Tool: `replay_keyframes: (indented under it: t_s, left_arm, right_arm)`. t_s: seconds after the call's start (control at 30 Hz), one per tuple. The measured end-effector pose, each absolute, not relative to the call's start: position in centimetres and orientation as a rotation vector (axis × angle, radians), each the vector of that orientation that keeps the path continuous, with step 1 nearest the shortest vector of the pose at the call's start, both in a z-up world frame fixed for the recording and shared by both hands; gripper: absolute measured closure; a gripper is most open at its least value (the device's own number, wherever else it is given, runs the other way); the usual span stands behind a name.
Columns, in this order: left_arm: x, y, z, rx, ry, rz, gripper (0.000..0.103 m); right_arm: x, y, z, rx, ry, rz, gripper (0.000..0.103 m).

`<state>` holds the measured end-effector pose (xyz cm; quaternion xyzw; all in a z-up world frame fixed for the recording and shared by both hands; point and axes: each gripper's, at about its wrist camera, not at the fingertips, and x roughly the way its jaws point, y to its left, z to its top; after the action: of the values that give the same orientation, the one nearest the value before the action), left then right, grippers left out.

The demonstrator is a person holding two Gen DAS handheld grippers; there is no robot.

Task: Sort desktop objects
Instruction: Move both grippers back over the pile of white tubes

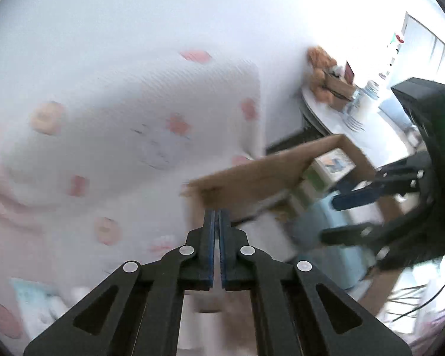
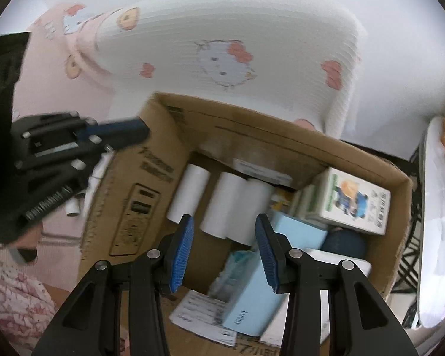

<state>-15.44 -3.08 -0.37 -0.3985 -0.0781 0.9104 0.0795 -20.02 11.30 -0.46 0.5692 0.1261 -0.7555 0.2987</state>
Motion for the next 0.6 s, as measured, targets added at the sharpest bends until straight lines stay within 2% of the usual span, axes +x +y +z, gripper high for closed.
replay_keyframes:
  t_s: [0.07, 0.13, 0.4, 0.6]
  left_arm:
    - [-13.0, -4.6, -0.7, -1.158, -0.166, 2.804, 0.100]
    - [-10.6, -6.8, -1.1, -1.178, -0.177, 2.868, 0.100]
    - [-3.3, -12.9, -5.7, -1.351, -0.447, 3.076, 0.100]
    - [-1.4, -13.3, -7.7, -1.384, -0.309, 3.157, 0.100]
  right_arm:
    - [-19.3, 10.4, -0.2, 1.500, 0.344, -1.989, 0.063]
    - [-18.8, 9.5, -0.2, 1.491, 0.359, -1.973, 0.063]
    - [-16.5, 4.3, 1.0, 1.418, 0.472, -1.923, 0.063]
    - [-14.4, -1.1, 2.0, 1.267, 0.434, -1.900, 0.063]
